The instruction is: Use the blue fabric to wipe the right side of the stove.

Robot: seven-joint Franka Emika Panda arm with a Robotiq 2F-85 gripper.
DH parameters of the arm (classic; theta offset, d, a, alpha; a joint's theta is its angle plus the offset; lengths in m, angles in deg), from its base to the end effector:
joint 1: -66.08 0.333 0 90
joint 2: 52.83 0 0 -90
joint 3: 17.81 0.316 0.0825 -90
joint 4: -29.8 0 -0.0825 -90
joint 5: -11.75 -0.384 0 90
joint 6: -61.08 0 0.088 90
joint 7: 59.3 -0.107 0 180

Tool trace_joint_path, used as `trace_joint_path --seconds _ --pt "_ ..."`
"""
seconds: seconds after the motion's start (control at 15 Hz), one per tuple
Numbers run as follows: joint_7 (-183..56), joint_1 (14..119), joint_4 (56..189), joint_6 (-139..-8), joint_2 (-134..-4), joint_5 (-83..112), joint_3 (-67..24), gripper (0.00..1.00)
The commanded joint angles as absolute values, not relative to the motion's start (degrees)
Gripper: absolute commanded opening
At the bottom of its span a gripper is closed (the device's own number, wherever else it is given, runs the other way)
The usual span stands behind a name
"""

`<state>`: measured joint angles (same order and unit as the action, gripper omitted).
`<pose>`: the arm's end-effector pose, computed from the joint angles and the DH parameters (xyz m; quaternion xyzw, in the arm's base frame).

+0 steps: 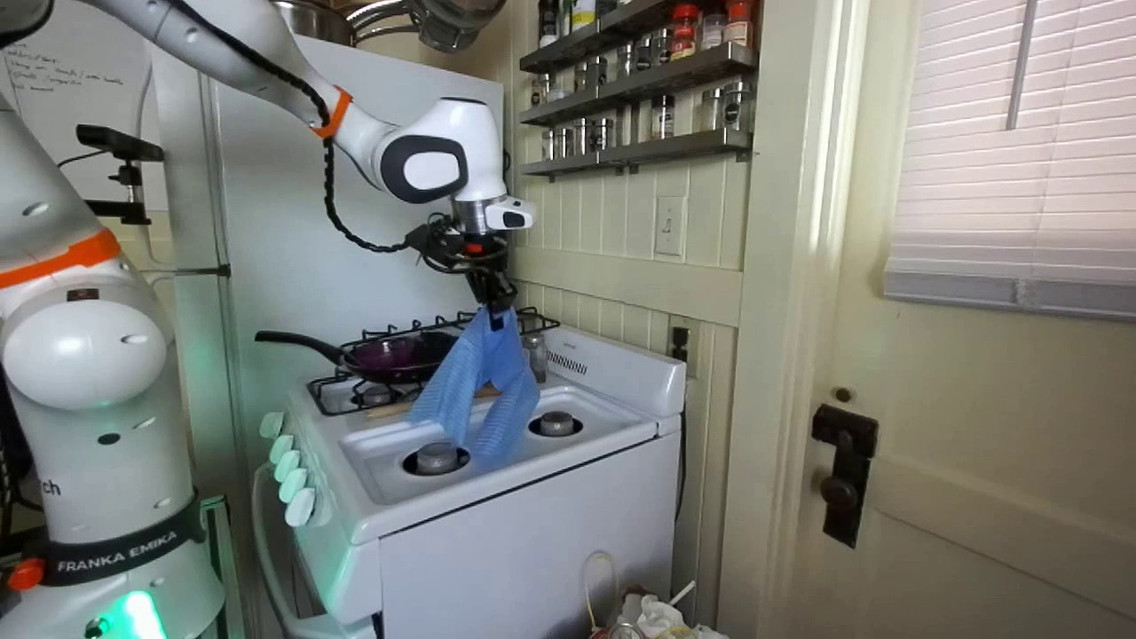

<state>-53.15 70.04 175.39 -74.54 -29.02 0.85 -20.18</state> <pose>0.4288 0.0139 0.4405 -0.9894 -0.0081 -0.1223 0.0778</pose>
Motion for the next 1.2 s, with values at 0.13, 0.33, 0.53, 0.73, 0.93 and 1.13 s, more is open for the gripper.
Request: trace_joint_path --seconds 0.13,0.33,0.53,0.73,0.93,1.13 --pt "-44.90 72.95 170.39 -75.40 -42.75 -5.93 -21.82 0.00" --pt "-40.86 73.13 166.71 -73.44 -48.22 -9.38 -20.86 0.00" --pt "-37.76 71.99 163.08 -72.72 -53.79 -11.46 -19.74 0.00" --pt "-36.35 70.54 159.71 -70.78 -57.79 -12.49 -18.58 0.00" --pt "-40.85 69.51 157.24 -72.25 -61.06 -8.05 -17.78 0.00" --pt "-43.55 69.16 155.02 -72.71 -63.30 -4.87 -17.12 0.00"
